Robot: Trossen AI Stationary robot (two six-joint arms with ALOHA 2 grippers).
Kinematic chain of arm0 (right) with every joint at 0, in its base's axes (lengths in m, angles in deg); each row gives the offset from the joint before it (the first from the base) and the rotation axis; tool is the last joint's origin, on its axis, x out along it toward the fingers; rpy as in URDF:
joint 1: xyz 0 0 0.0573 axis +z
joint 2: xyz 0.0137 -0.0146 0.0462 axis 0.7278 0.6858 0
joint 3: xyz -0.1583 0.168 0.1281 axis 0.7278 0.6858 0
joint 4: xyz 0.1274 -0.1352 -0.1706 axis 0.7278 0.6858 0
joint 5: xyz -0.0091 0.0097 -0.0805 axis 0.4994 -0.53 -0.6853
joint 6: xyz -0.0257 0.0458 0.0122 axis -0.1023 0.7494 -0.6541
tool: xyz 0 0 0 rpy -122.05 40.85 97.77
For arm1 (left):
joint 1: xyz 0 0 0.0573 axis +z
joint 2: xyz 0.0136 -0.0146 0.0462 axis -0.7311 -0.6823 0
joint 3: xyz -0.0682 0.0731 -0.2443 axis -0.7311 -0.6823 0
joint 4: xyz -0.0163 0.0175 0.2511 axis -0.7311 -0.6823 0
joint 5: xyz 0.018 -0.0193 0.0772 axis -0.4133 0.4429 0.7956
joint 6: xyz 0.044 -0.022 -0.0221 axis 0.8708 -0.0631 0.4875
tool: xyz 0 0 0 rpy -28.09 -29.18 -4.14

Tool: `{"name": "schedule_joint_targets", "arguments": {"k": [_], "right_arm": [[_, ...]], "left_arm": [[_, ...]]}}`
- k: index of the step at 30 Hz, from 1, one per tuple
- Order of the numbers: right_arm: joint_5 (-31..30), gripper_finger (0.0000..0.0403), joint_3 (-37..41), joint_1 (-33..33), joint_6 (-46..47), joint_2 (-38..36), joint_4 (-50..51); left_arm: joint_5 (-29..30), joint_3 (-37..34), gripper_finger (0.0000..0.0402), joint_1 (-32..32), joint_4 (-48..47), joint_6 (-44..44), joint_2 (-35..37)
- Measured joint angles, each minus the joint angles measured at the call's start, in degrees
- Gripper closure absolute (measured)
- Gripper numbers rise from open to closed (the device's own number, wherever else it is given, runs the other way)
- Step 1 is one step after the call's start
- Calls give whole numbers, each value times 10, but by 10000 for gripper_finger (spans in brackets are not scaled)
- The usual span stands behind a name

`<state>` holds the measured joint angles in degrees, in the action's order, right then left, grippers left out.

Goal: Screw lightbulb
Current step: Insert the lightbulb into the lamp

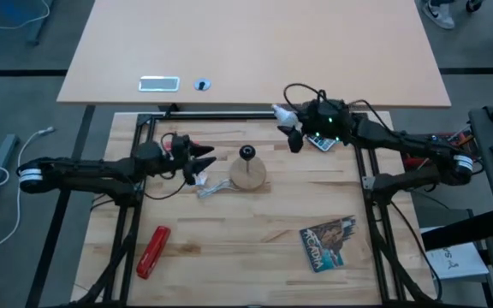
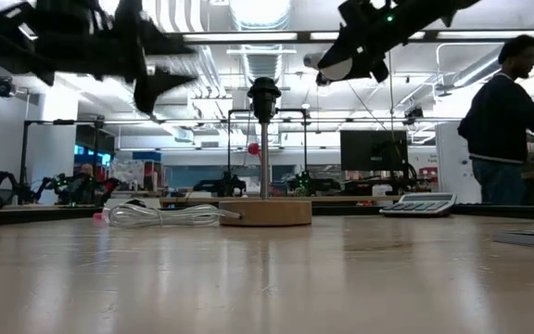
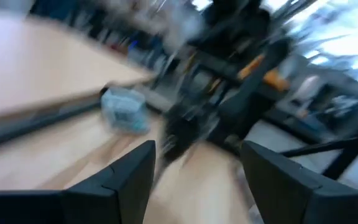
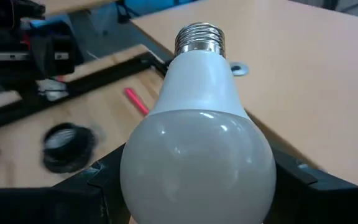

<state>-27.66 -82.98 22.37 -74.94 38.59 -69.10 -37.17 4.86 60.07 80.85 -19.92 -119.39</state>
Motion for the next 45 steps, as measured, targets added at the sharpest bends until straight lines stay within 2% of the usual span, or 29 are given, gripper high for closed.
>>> {"name": "schedule_joint_targets", "arguments": {"k": [7, 10, 14, 22, 30, 36, 45], "right_arm": [[1, 155, 50, 60, 39, -19, -68], [0, 158, 55, 90, 45, -18, -88], [0, 157, 54, 134, 49, -10, -117], [0, 158, 32, 205, 50, 32, -175], [-1, 158, -18, 239, 43, 100, -188], [-1, 155, -62, 251, 33, 145, -166], [-1, 156, -100, 258, 26, 182, -142]], "left_arm": [[0, 0, 178, -62, 141, 63, -9], [8, 0, 181, -71, 161, 64, -23], [46, 0, 176, -78, 176, 63, -49], [47, 1, 157, -78, 262, 48, -104], [13, 63, 148, -88, 261, 42, -163], [12, 115, 155, -97, 252, 64, -204], [-24, 134, 150, -113, 239, 67, -221]]}}
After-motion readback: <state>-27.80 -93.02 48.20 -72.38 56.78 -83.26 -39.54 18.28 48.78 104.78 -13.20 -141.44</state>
